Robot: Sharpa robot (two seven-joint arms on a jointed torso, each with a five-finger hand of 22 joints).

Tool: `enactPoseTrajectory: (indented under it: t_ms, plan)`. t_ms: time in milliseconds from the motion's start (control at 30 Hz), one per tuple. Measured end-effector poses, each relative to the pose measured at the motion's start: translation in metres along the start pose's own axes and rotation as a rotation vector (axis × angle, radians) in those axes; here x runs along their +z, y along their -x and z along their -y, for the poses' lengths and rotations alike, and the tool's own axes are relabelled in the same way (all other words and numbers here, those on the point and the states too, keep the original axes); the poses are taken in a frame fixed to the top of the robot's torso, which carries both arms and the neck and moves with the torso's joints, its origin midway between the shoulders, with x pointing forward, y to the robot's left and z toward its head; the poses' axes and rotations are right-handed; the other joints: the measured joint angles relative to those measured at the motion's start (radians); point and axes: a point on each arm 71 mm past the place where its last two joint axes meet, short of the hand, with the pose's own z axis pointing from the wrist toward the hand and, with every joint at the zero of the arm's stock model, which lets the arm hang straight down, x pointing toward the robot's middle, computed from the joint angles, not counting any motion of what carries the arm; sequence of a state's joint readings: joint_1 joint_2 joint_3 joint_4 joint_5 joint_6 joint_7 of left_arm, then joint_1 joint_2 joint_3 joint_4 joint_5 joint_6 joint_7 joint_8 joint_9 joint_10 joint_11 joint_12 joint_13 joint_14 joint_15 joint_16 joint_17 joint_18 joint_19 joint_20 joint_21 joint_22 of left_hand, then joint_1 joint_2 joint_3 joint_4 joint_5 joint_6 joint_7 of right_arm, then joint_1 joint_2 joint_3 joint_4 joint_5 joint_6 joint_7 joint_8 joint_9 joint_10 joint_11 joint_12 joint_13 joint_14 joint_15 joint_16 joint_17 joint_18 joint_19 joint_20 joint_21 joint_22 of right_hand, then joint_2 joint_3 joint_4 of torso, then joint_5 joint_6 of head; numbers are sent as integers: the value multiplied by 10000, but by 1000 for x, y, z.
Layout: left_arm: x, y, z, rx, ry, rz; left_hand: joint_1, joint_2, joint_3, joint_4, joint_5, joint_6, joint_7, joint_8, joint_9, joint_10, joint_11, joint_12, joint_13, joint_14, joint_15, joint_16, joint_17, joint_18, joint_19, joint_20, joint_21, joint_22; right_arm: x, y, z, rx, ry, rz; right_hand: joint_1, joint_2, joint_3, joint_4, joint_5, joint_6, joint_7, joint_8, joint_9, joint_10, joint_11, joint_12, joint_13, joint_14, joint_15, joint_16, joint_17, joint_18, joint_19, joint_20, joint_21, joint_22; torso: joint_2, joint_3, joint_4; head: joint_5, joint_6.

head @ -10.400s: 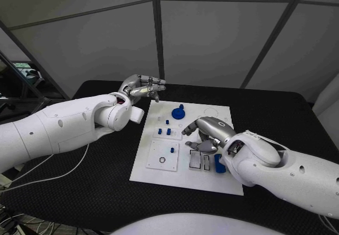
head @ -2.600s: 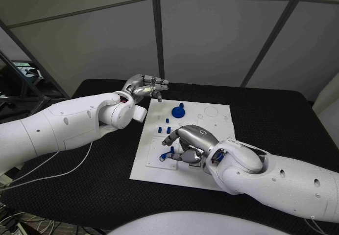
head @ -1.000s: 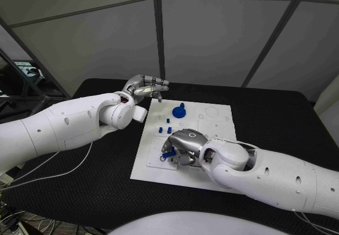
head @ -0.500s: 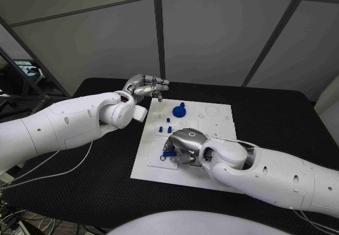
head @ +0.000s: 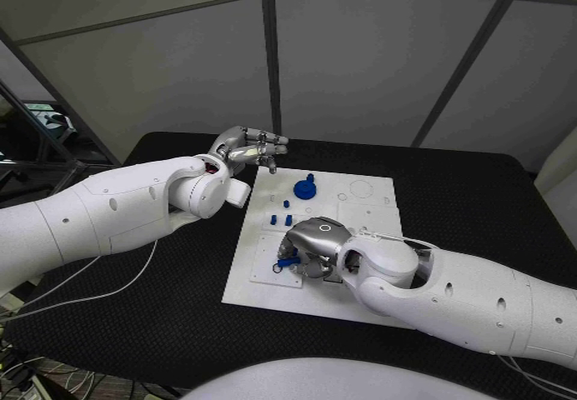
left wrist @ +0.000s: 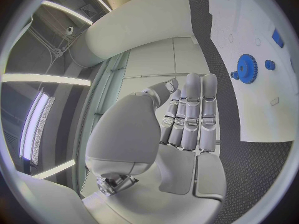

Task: Assemble the parts on the task board

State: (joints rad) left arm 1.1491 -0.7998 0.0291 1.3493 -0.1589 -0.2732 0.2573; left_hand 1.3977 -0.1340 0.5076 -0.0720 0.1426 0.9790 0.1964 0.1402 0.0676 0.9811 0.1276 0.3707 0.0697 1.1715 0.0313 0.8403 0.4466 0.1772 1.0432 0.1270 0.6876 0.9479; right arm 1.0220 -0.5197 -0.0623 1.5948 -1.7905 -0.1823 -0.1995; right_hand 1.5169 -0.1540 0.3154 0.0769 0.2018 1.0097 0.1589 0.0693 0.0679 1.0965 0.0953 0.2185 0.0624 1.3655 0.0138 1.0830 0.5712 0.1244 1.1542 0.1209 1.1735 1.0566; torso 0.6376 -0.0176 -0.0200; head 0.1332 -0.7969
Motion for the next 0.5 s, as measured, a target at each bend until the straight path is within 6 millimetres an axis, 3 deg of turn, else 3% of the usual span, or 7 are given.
enactPoseTrajectory:
  t_ms: [167,500]
  plan:
    - [0,0,0,-5,26,-21,0,0,0,0,0,1,0,0,0,0,0,0,0,0,0,0,1,0,0,0,0,0,0,0,0,-107,-8,29,178,45,511,-215,-226,69,-67,0,10,424,-94,87,3,85,-86,140,166,1,238,-107,298,318,-2,-1,0,-8,0]
    - [-1,0,0,-15,59,-60,0,0,0,0,0,0,0,0,0,0,0,0,0,0,0,0,-14,-1,0,0,0,0,0,1,-2,-263,32,261,209,41,1184,-529,-215,387,-136,157,38,640,-26,185,15,500,-286,638,1014,1,892,-242,1002,1127,-3,2,-3,-13,17]
